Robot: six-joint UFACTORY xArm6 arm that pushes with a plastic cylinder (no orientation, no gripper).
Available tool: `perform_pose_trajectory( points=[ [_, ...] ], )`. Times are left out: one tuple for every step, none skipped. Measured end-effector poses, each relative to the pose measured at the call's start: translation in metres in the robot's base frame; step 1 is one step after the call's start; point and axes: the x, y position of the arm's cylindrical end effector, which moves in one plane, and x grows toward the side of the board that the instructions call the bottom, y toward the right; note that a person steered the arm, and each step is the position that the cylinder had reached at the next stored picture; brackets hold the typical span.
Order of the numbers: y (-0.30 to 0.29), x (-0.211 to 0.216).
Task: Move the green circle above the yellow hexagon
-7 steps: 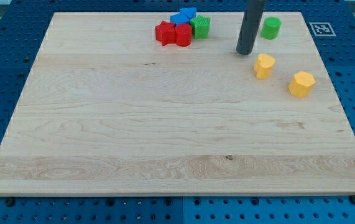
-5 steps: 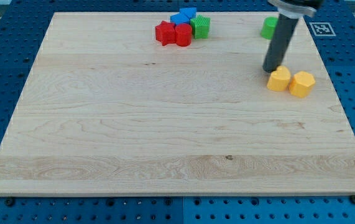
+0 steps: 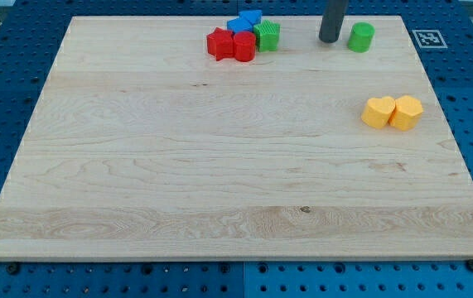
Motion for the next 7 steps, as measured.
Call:
perform_pose_trajectory(
  points=[
    [0.026, -0.016],
    [0.069, -0.010],
    [0.099, 0.040],
    [0.112, 0.070],
    [0.110, 0.032],
    [0.088, -0.009],
    [0.067, -0.002]
  ],
)
